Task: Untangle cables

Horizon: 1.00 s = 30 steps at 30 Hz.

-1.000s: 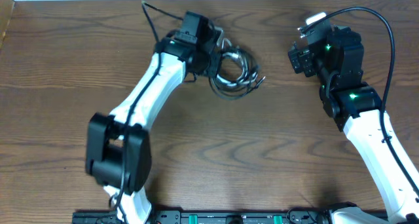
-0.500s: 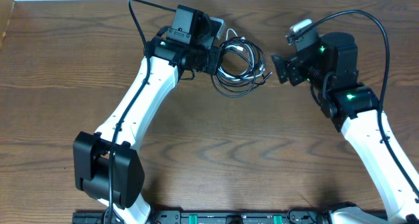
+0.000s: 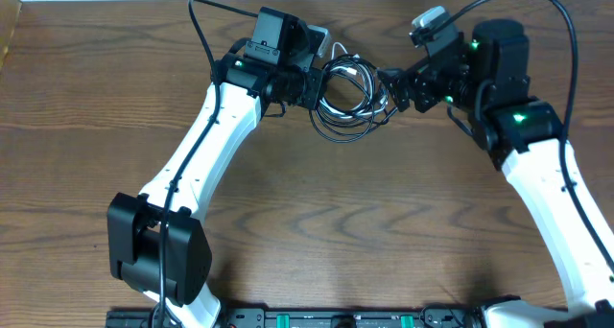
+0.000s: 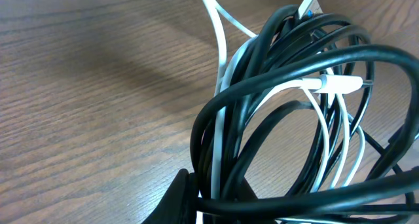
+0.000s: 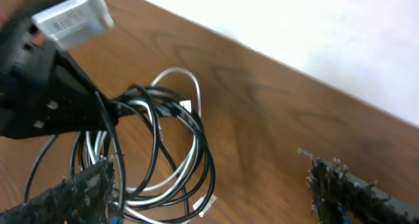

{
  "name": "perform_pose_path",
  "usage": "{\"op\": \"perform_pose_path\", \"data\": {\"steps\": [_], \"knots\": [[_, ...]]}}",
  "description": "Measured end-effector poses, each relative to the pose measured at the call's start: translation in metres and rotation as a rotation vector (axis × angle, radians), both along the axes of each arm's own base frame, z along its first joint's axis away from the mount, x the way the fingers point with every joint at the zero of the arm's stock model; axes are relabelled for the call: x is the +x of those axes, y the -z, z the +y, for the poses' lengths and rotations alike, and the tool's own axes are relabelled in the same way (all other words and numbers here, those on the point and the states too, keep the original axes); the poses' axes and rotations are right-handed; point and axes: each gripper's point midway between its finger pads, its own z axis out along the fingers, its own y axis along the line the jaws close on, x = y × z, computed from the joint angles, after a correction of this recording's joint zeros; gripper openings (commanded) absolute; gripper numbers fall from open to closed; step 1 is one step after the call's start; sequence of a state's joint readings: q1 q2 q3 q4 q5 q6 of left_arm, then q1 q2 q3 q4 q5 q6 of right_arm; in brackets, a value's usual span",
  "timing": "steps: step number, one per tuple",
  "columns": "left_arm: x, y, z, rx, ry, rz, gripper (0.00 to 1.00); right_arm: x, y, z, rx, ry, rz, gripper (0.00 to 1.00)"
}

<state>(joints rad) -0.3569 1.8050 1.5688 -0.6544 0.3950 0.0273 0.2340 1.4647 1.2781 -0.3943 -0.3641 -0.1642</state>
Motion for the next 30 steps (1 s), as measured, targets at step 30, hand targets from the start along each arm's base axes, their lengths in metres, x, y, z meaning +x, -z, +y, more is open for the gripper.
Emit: {"op": "perform_pose_path", "data": {"steps": [30], "knots": [[-0.02,-0.034,-0.02,-0.123,0.142,-0.042,0.07,0.018,0.006,-0.015,0.036,0.034,0.036,0.89]]}}
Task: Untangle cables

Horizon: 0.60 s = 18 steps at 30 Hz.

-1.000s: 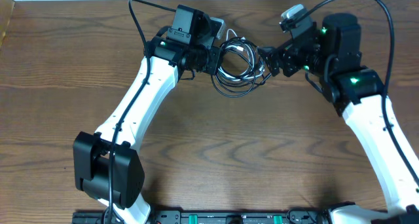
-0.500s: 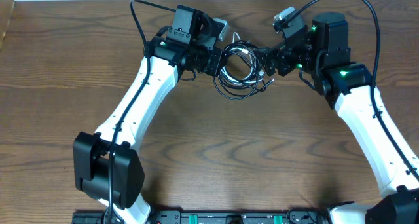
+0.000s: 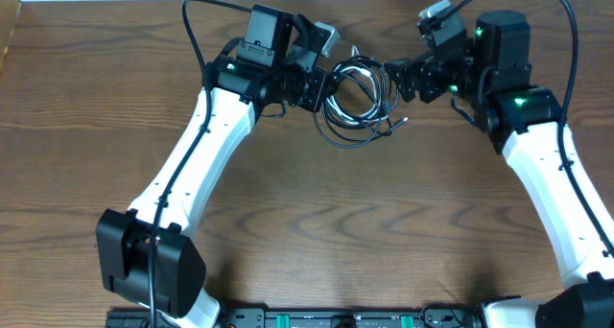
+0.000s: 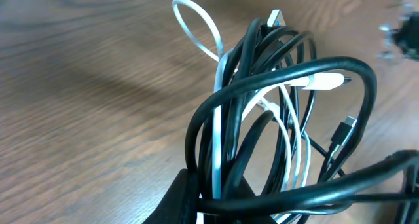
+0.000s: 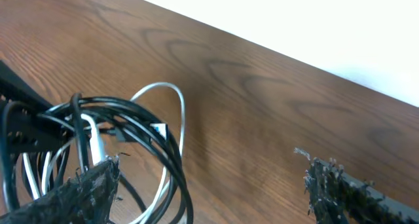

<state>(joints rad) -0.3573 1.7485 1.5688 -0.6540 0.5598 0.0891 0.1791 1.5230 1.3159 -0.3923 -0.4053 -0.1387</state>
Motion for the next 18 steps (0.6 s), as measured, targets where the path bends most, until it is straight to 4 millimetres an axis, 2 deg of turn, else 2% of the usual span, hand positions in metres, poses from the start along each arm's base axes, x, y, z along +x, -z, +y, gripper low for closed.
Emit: {"op": "perform_pose_path", "data": {"steps": [10,18], "knots": [[-0.021,-0.017,-0.023,-0.132,0.192,-0.019,0.08,-0.007,-0.003,0.01,0.039,-0.058,0.012,0.89],[-0.019,-0.03,-0.02,-0.207,0.232,-0.042,0.07,-0.013,-0.001,0.014,0.054,-0.084,0.041,0.86]]}}
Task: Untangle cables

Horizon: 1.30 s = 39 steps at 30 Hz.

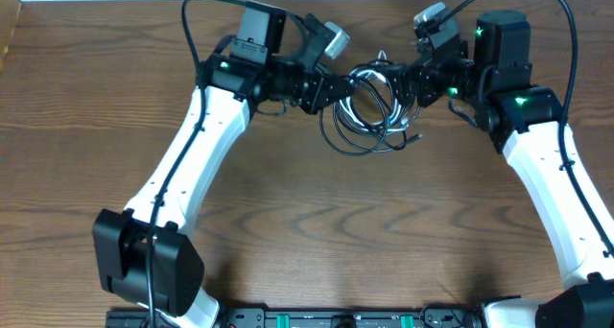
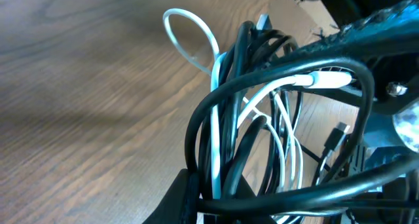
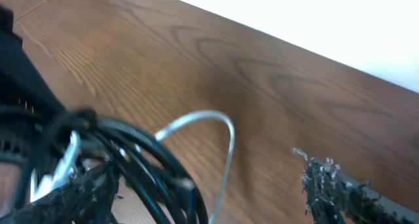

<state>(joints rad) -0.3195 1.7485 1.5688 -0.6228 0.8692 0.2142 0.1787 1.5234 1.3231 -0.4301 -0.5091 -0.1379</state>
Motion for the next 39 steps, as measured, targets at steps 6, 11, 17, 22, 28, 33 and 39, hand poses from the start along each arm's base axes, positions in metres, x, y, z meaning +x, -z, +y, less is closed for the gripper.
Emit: {"op": "perform_pose_path", "data": {"steps": [6,11,17,22,28,33,39], "knots": [[0.009,-0.003,0.013,-0.017,-0.028,-0.002,0.07,-0.002,0.002,0.0,-0.001,-0.001,0.011,0.84],[0.015,-0.005,0.019,-0.022,-0.043,-0.018,0.08,-0.003,0.002,0.001,0.003,-0.007,0.016,0.83],[0.015,-0.005,0.018,-0.025,-0.043,-0.015,0.07,-0.005,0.002,0.004,0.012,-0.022,0.019,0.82],[0.014,-0.007,0.019,-0.027,-0.043,-0.02,0.07,-0.006,0.002,0.006,0.012,-0.027,0.019,0.8],[0.008,-0.028,0.02,-0.042,-0.042,-0.069,0.08,-0.005,0.008,0.007,0.01,-0.029,0.037,0.7],[0.005,-0.035,0.021,-0.046,-0.043,-0.087,0.07,-0.005,0.009,0.007,0.012,-0.031,0.042,0.72],[0.006,-0.035,0.022,-0.041,-0.048,-0.088,0.08,-0.004,0.009,0.007,0.013,-0.032,0.038,0.72]]}}
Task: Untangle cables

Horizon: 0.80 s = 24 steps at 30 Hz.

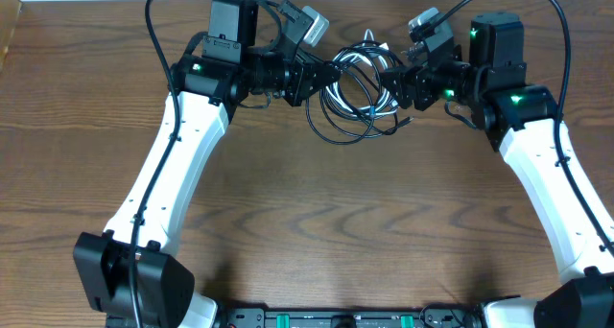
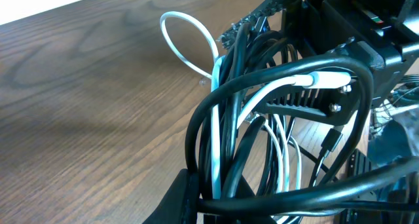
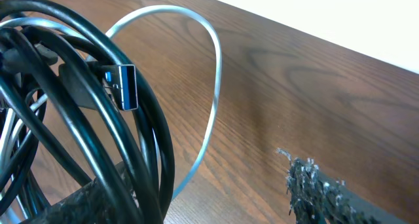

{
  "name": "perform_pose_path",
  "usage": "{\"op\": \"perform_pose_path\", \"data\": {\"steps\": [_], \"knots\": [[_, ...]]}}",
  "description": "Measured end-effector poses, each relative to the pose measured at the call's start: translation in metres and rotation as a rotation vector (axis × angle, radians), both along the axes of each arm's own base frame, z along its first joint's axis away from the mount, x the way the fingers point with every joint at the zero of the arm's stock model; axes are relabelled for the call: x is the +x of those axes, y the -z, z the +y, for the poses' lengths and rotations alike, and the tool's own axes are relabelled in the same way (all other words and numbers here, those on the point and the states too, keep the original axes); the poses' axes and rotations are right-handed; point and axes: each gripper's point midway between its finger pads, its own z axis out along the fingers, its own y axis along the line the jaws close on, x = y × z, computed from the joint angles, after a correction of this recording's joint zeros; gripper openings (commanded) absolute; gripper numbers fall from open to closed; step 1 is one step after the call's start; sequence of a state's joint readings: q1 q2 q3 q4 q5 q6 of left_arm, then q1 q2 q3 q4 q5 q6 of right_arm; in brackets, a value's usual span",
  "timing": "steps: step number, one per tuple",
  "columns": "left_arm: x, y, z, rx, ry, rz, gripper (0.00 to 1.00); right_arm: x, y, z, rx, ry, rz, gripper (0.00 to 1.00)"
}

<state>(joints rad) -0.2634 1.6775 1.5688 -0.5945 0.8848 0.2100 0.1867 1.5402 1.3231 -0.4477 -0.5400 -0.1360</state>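
Note:
A tangled bundle of black and white cables hangs between the two arms at the back middle of the table. My left gripper is shut on the bundle's left side; in the left wrist view its jaws pinch black and white strands. My right gripper is open at the bundle's right side. In the right wrist view black loops lie against its left finger. A blue USB plug and a white loop stick out there. The right finger is bare.
The brown wooden table spreads in front of both arms. Its back edge meets a white wall just behind the bundle. A black lead arches over the left arm and another over the right arm.
My left gripper, still shut on the bundle, now sits a little further left and back. The black loops are now much closer to my open right gripper, against its left finger.
At first my left gripper was shut on the bundle low over the table, with my open right gripper just right of it. Later the bundle stood further back, then further right toward the right gripper. Now its loops rest against the right gripper's left finger.

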Motion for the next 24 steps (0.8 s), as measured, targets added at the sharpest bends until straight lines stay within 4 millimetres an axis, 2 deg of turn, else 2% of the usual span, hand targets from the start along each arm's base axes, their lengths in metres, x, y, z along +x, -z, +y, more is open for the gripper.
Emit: {"op": "perform_pose_path", "data": {"steps": [18,24], "knots": [[0.0083,0.0067,0.007,0.051,-0.052,-0.012,0.08,0.0008,-0.0019,0.0011,0.004,-0.004,-0.009,0.72],[0.0089,0.0071,0.0075,0.055,-0.056,-0.013,0.07,-0.0003,-0.002,0.0037,0.005,-0.01,-0.009,0.68]]}}
